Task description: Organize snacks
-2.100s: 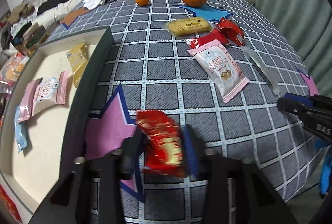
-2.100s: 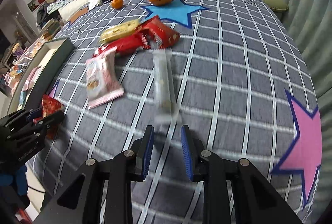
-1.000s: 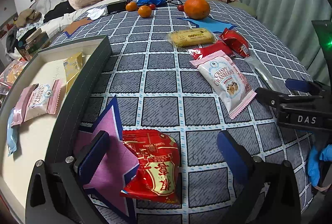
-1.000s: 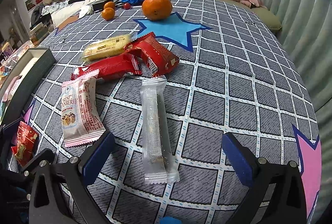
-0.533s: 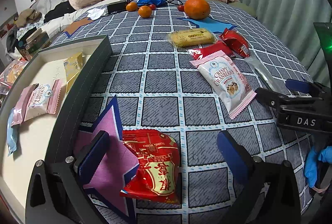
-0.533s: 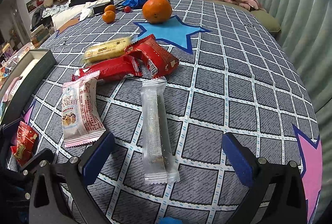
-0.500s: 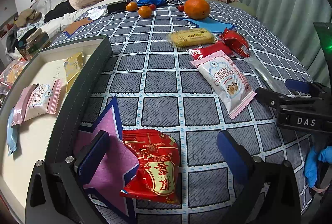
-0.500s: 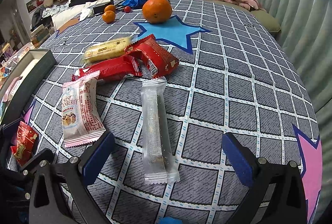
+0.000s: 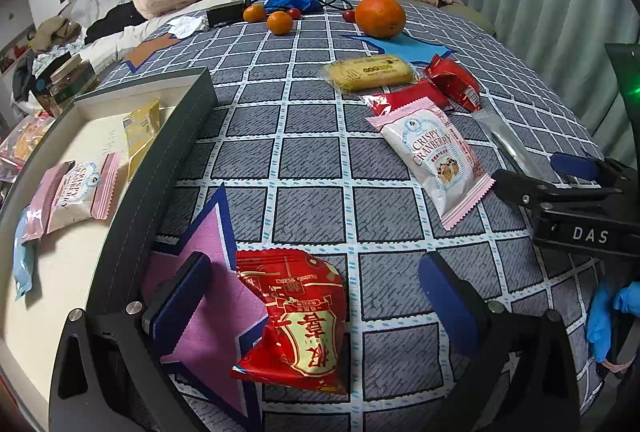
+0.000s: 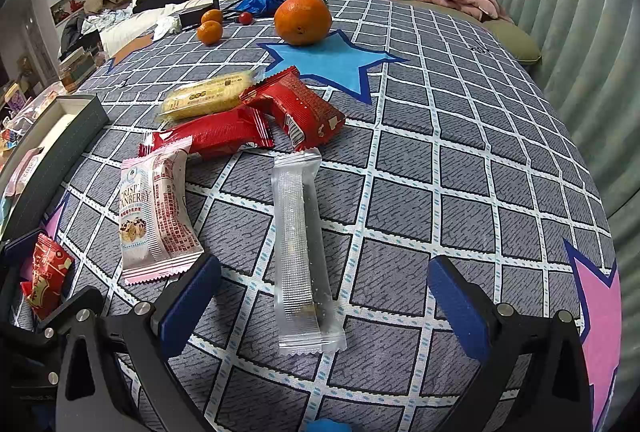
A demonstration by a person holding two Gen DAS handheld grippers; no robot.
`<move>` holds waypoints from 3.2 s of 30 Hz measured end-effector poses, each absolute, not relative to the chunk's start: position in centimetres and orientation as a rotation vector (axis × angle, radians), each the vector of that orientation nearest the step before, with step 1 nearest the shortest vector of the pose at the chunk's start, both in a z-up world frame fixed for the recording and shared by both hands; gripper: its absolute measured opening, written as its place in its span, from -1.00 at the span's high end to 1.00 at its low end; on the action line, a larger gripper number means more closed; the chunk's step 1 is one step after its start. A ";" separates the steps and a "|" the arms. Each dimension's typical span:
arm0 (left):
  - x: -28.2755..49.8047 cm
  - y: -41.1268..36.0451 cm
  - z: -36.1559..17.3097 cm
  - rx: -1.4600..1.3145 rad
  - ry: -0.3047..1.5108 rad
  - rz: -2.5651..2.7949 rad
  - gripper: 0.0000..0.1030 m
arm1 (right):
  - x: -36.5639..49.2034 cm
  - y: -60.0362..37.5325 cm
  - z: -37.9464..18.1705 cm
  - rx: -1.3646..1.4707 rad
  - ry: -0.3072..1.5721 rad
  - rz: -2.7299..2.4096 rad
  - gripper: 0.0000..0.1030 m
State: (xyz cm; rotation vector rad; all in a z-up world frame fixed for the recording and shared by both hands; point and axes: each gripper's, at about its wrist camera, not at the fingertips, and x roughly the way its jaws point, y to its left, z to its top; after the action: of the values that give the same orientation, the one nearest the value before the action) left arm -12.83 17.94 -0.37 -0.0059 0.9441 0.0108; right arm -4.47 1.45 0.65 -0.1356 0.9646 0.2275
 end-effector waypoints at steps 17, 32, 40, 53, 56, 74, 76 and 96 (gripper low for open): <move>-12.9 17.9 -0.4 -0.006 0.944 0.011 -1.00 | -4.4 1.5 0.6 -0.138 0.964 0.230 -1.00; -13.6 17.7 0.7 -0.013 0.987 0.010 -0.41 | -2.1 3.0 2.3 -0.148 1.127 0.288 0.68; -14.4 19.4 1.9 -0.171 1.040 -0.073 0.28 | -5.9 0.3 3.0 -0.014 1.138 0.344 0.68; -16.3 22.1 7.1 -0.201 0.942 -0.059 0.28 | -7.7 1.8 6.6 0.073 1.095 0.442 0.68; -16.5 23.3 8.2 -0.193 0.912 -0.037 0.28 | -7.7 3.4 7.4 0.057 1.084 0.474 0.68; -18.2 36.3 6.4 -0.234 0.911 0.237 0.28 | -6.6 19.3 9.1 -0.090 1.098 0.710 0.68; -18.3 37.1 5.8 -0.247 0.919 0.252 0.28 | -6.8 21.5 8.9 -0.109 1.103 0.742 0.68; -19.2 38.9 4.7 -0.243 0.925 0.308 -0.56 | -8.2 29.0 6.5 -0.219 1.178 0.833 0.37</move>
State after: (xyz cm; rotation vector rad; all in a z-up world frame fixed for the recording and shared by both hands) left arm -19.22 38.85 4.68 -0.2434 0.9250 0.3080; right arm -8.21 29.05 6.50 -0.2192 1.1777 0.8325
